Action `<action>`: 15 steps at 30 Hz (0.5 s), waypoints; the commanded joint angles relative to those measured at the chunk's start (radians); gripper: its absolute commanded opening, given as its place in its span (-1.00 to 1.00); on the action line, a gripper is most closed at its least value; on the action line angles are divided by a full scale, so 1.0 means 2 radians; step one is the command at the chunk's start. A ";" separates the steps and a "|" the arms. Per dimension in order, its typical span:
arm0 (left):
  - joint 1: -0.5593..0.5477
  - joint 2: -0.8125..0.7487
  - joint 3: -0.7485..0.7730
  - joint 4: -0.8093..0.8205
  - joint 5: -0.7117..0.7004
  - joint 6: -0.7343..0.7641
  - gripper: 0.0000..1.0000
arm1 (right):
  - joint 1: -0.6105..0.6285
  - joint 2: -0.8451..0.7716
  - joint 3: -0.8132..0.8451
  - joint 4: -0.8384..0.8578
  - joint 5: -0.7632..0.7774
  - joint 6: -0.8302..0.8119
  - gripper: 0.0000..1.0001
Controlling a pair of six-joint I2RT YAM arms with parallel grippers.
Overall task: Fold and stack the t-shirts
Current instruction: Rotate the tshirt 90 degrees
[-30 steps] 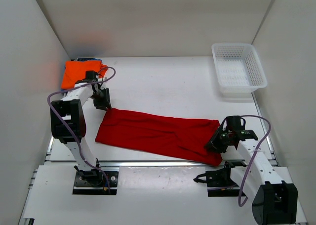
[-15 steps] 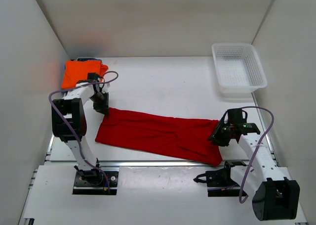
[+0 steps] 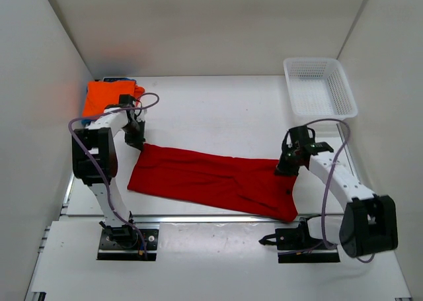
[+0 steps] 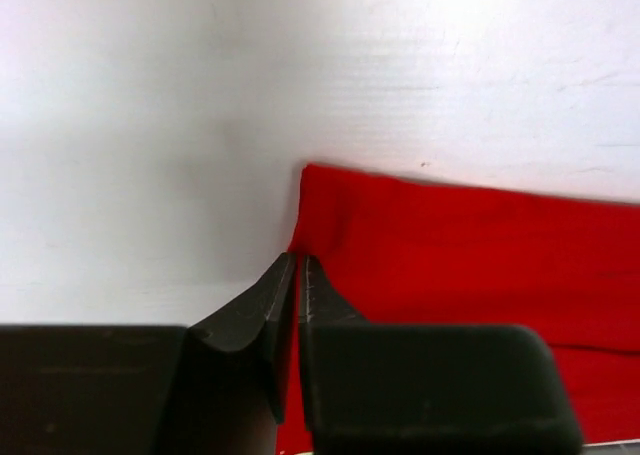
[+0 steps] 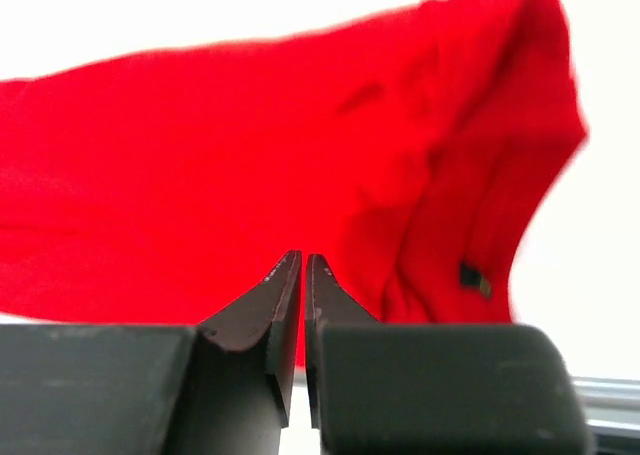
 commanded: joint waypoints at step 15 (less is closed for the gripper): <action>-0.078 -0.019 -0.014 0.035 -0.025 0.057 -0.34 | 0.068 0.316 0.200 -0.015 0.169 -0.134 -0.99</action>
